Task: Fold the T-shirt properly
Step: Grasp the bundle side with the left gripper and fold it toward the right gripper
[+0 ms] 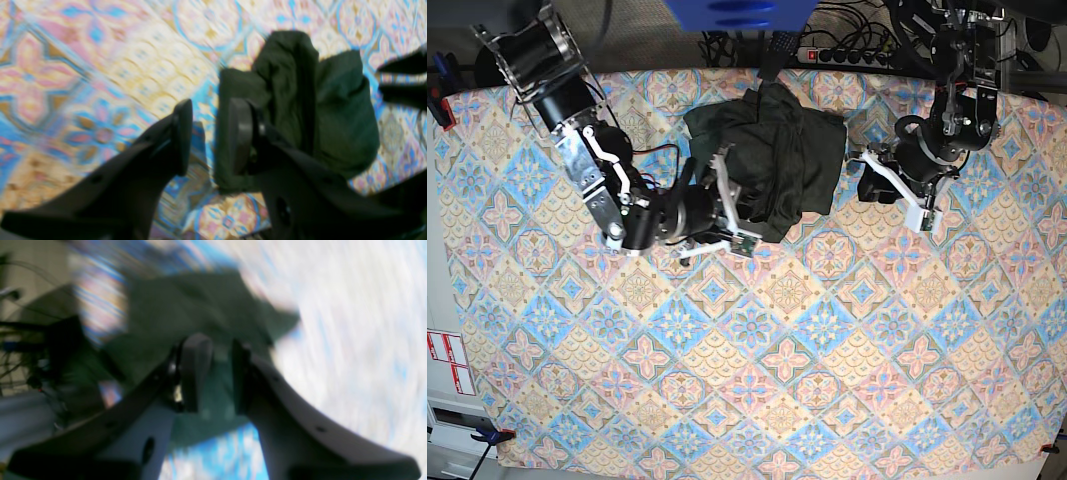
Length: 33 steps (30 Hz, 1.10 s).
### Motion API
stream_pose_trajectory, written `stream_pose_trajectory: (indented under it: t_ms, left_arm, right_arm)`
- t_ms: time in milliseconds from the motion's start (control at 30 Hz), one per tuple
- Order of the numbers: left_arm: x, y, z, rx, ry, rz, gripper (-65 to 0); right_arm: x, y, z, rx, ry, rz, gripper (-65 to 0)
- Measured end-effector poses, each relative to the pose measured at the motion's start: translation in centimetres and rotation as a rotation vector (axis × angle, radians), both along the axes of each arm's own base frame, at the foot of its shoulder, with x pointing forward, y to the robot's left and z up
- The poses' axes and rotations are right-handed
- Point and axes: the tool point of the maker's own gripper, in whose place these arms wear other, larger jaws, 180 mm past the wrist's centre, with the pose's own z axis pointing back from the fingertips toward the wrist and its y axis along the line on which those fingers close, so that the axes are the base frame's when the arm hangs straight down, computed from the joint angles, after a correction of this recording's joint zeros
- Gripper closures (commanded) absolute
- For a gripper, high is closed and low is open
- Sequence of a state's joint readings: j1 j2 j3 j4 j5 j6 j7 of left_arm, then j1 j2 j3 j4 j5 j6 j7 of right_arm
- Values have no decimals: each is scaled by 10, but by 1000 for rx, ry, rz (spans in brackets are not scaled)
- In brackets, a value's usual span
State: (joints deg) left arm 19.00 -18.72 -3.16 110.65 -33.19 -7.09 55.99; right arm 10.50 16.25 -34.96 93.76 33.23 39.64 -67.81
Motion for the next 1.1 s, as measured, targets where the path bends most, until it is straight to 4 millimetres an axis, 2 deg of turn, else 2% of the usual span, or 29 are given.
stream_pose_trajectory:
  t_ms: [67, 133, 233, 267, 367, 533, 733, 833, 900, 1000, 1033, 1100]
  left_arm:
    - [-4, -12, -4, -7, 14, -36, -193]
    - [-6, -23, -5, -18, 21, -64, -231]
    - [-2, -44, -3, -37, 16, -120, -325]
    - [0, -49, -3, -42, 12, -134, -362]
    - [0, -61, -9, -54, 24, -158, -415]
    - [-5, -86, -17, -118, 60, -161, -409]
    - [-10, -95, -33, -155, 110, -128, -406]
    - [-14, -101, -42, -178, 141, -112, -367]
    - [-15, -103, -48, -185, 162, -107, -295]
    - [-14, -107, -48, -195, 161, -104, -136]
    - [-13, -108, -47, -199, 158, -102, -108]
    - [-13, -110, -47, -203, 158, -102, -98]
  right_arm:
    - [-3, -18, -7, -11, 24, -48, -154]
    - [2, -30, -8, -6, 28, -107, -155]
    - [16, -43, 1, 28, 3, -184, -155]
    - [18, -47, 2, 32, 0, -203, -155]
    - [16, -55, -2, 12, 13, -222, -155]
    - [18, -53, 1, 27, 6, -224, -155]
    - [18, -55, -1, 22, 12, -229, -154]
    - [18, -54, -1, 25, 13, -228, -154]
    - [18, -55, -1, 23, 12, -231, -154]
    - [21, -58, 0, 26, 8, -243, -154]
    - [22, -58, 1, 28, 6, -246, -154]
    - [23, -60, 1, 27, 5, -252, -154]
